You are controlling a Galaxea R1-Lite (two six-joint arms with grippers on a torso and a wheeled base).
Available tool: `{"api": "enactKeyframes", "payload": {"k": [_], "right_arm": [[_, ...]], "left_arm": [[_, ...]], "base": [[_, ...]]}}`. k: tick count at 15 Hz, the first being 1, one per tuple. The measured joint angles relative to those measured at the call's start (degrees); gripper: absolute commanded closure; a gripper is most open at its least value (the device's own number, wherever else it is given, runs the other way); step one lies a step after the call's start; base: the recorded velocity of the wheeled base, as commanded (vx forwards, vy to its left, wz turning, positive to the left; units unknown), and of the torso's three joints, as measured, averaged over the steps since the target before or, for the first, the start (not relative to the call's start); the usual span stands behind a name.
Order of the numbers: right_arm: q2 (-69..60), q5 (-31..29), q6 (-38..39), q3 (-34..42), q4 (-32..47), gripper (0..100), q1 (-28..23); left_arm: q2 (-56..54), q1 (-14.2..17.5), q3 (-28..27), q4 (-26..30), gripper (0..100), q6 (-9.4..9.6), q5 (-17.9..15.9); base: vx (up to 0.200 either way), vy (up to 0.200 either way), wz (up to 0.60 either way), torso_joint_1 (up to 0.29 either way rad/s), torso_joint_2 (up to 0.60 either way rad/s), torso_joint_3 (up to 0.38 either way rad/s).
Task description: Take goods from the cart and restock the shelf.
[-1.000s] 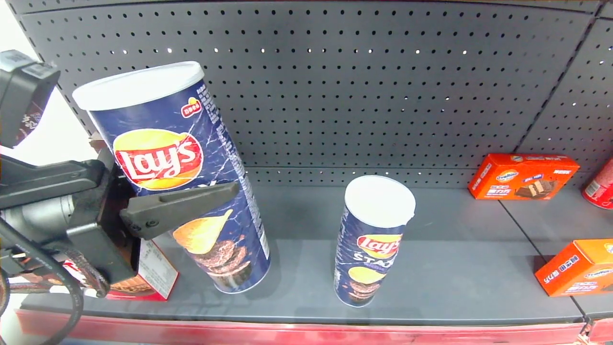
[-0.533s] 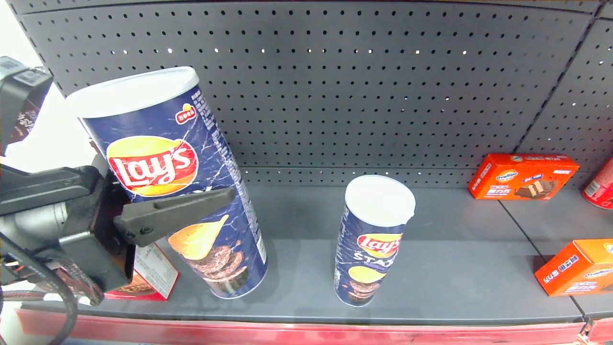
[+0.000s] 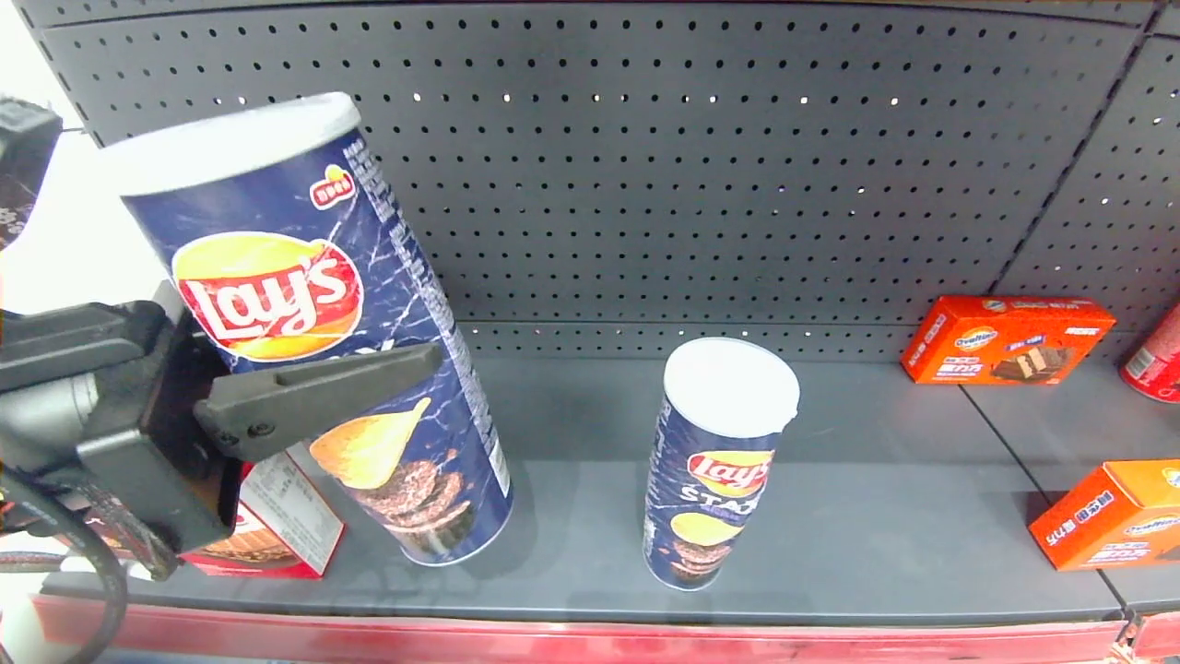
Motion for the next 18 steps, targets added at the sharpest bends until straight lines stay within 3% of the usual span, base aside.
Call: {"api": "enactKeyframes", "payload": {"k": [4,8,13,16,18], "right_arm": [[0.0,0.0,0.0,0.0,0.0,0,0.0],[0.0,0.0,0.0,0.0,0.0,0,0.0],[0.0,0.0,0.0,0.0,0.0,0,0.0],[0.0,0.0,0.0,0.0,0.0,0,0.0],[0.0,0.0,0.0,0.0,0.0,0,0.0]], "left_arm": [[2.0,-0.4,-5.1,2.6,100,0.00,-0.2],[5.8,-3.6,-10.1,6.1,100,0.24,-0.1],[12.5,-4.1,-11.8,5.5,100,6.86,0.5],[17.9,-3.9,-15.3,5.5,100,7.50,1.5],[22.4,-3.7,-21.0,5.8,100,7.52,2.3]], "base": [[0.000,0.000,0.00,0.000,0.00,0.000],[0.000,0.000,0.00,0.000,0.00,0.000],[0.000,0.000,0.00,0.000,0.00,0.000],[0.000,0.000,0.00,0.000,0.00,0.000],[0.000,0.000,0.00,0.000,0.00,0.000]]}}
